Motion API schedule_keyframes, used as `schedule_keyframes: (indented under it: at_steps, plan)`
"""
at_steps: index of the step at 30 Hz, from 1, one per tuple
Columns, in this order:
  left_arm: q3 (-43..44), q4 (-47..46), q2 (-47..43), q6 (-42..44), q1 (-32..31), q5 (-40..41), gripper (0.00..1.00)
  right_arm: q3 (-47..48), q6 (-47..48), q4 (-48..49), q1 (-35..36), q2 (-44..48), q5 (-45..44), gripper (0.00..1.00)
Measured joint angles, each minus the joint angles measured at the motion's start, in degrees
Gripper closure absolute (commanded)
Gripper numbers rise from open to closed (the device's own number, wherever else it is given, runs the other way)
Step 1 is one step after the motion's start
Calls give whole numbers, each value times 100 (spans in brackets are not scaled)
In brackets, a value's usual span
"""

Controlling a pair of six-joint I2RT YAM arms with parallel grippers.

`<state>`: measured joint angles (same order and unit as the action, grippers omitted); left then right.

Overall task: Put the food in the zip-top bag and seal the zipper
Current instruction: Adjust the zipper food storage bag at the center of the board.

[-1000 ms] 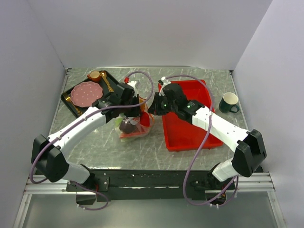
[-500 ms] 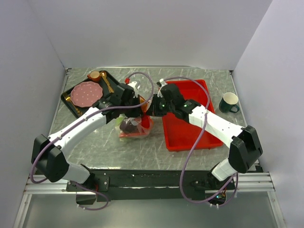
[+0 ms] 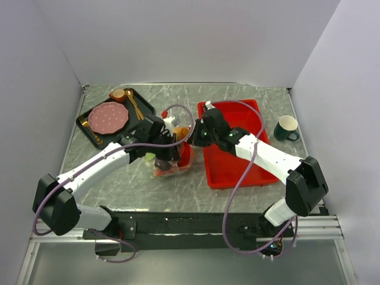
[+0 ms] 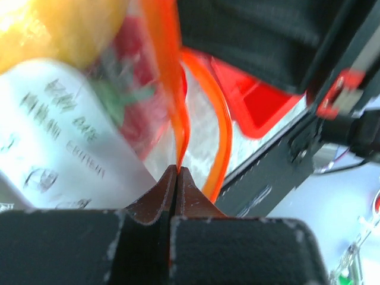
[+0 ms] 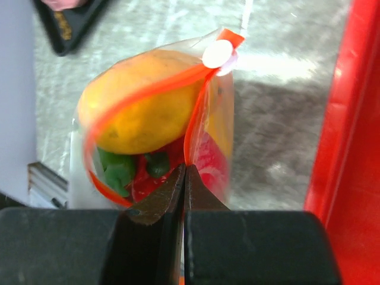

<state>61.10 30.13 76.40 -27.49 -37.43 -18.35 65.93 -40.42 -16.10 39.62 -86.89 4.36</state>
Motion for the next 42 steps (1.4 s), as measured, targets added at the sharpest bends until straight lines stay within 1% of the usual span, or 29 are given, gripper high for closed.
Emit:
schedule_keyframes:
  at_steps: [5, 12, 16, 20, 21, 22, 23, 24, 26, 28, 29, 31, 32, 35, 37, 39, 42]
  plan:
    - [-92, 181, 9, 142, -37, -103, 99, -164, -103, -2, -28, -52, -166, 96]
    - [-262, 195, 13, 212, -170, -402, 99, -195, -199, 50, -129, -70, -199, 96]
    - [-393, 299, 33, 240, -358, -428, 99, -291, -212, 151, -210, -68, -190, 96]
    - [-398, 337, 33, 240, -378, -428, 99, -306, -195, 188, -260, -68, -120, 95]
    - [-396, 332, 39, 238, -380, -431, 97, -306, -190, 219, -262, -68, -85, 96]
    - [-391, 332, 55, 238, -380, -435, 97, -306, -188, 247, -264, -68, -46, 96]
    - [-376, 326, 85, 236, -380, -433, 94, -306, -184, 282, -264, -70, -7, 95]
    - [-356, 328, 120, 234, -380, -431, 89, -306, -173, 315, -264, -70, 24, 95]
    - [-260, 358, 199, 240, -380, -417, 73, -306, -146, 365, -264, -68, 90, 96]
    - [-96, 435, 232, 214, -387, -341, 62, -306, -101, 422, -267, -68, 120, 96]
    - [11, 490, 229, 190, -391, -284, 48, -306, -66, 452, -267, -68, 127, 96]
    - [262, 535, 186, 129, -393, -55, 44, -306, -15, 503, -267, -68, 125, 96]
    - [369, 535, 142, 120, -396, 59, 39, -306, 9, 516, -269, -68, 125, 96]
    - [713, 564, -120, 76, -363, 487, 29, -306, 94, 546, -278, -68, 122, 95]
    - [925, 577, -372, 59, -271, 737, 27, -306, 125, 549, -280, -68, 122, 96]
    - [1062, 546, -614, 20, -94, 951, 21, -306, 160, 546, -280, -68, 120, 95]
    - [1064, 450, -962, -20, 450, 1167, 21, -306, 225, 542, -280, -68, 101, 96]
